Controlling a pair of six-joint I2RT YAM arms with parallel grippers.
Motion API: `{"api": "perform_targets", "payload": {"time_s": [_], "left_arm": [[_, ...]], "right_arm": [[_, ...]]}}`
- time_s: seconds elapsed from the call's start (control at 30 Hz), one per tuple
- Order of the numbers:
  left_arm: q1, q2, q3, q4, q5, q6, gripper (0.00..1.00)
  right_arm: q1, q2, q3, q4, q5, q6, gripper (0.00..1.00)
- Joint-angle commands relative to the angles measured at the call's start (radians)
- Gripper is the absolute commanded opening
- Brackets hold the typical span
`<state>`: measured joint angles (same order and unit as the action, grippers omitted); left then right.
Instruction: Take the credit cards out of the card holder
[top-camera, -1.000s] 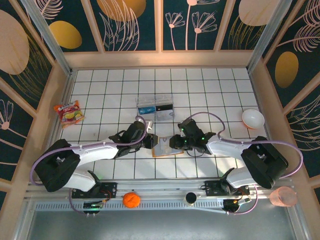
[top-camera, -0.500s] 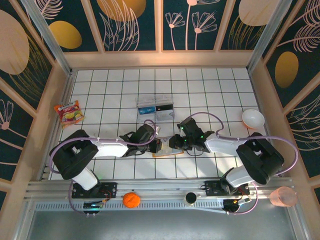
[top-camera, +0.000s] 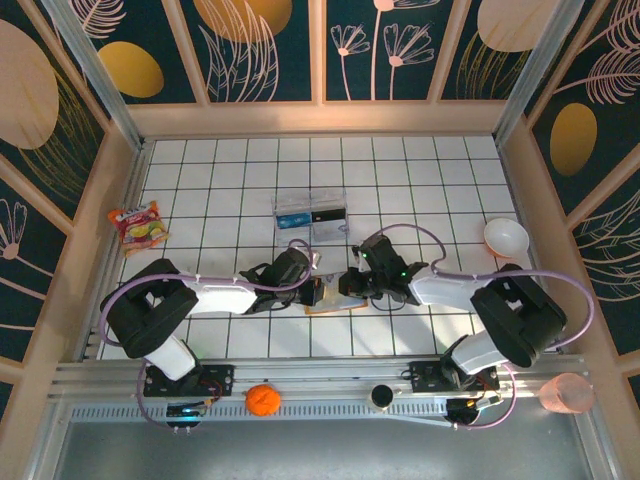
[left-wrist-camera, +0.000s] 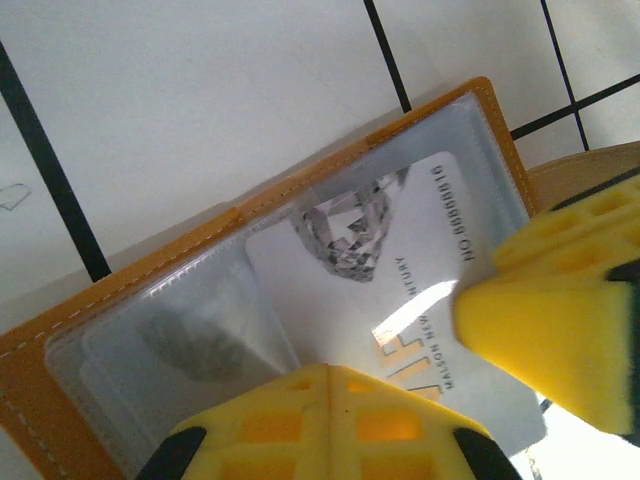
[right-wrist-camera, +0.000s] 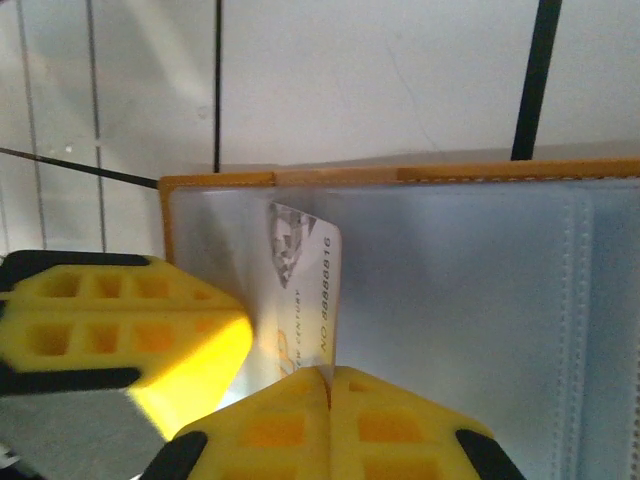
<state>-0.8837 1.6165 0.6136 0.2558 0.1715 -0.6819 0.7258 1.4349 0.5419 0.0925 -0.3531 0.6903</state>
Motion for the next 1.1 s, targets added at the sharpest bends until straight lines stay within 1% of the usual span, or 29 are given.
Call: {"api": "perform_targets", "payload": {"time_s": [0.0, 0.17, 0.27, 0.33, 0.4, 0.5, 0.57, 0.67, 0.8, 0.97, 1.07], "left_arm": [[0.0, -0.006, -0.018, -0.029, -0.015, 0.008, 0.0], [0.0, -0.009, -0.014, -0.019, -0.013, 0.004, 0.0], [0.0, -0.026, -0.011, 0.001, -0.013, 0.003, 0.01], [0.005, -0.057, -0.012, 0.03, -0.012, -0.005, 0.07], [0.022, -0.105, -0.017, 0.072, 0.007, -0.014, 0.16], [0.087, -0.2, -0.068, 0.184, 0.081, -0.04, 0.3], [0.145, -0.262, -0.116, 0.281, 0.161, -0.063, 0.4], [0.197, -0.312, -0.159, 0.383, 0.256, -0.082, 0.49], [0.231, -0.327, -0.224, 0.588, 0.354, -0.169, 0.54], [0.242, -0.323, -0.271, 0.731, 0.382, -0.227, 0.59], [0.242, -0.315, -0.281, 0.79, 0.398, -0.252, 0.59]], "right_arm": [[-0.023, -0.058, -0.034, -0.076, 0.099, 0.006, 0.03], [-0.031, -0.181, -0.054, -0.149, 0.181, 0.0, 0.0], [-0.031, -0.252, -0.048, -0.148, 0.197, -0.036, 0.0], [-0.031, -0.29, -0.043, -0.127, 0.194, -0.077, 0.0], [-0.034, -0.328, -0.043, -0.097, 0.183, -0.105, 0.0], [-0.046, -0.374, -0.047, -0.024, 0.128, -0.128, 0.0], [-0.062, -0.4, -0.058, 0.042, 0.077, -0.133, 0.0], [-0.091, -0.427, -0.082, 0.17, -0.026, -0.115, 0.0], [-0.098, -0.436, -0.105, 0.331, -0.123, -0.072, 0.0], [-0.1, -0.404, -0.106, 0.454, -0.212, -0.028, 0.0], [-0.099, -0.387, -0.106, 0.509, -0.24, 0.001, 0.0]]}}
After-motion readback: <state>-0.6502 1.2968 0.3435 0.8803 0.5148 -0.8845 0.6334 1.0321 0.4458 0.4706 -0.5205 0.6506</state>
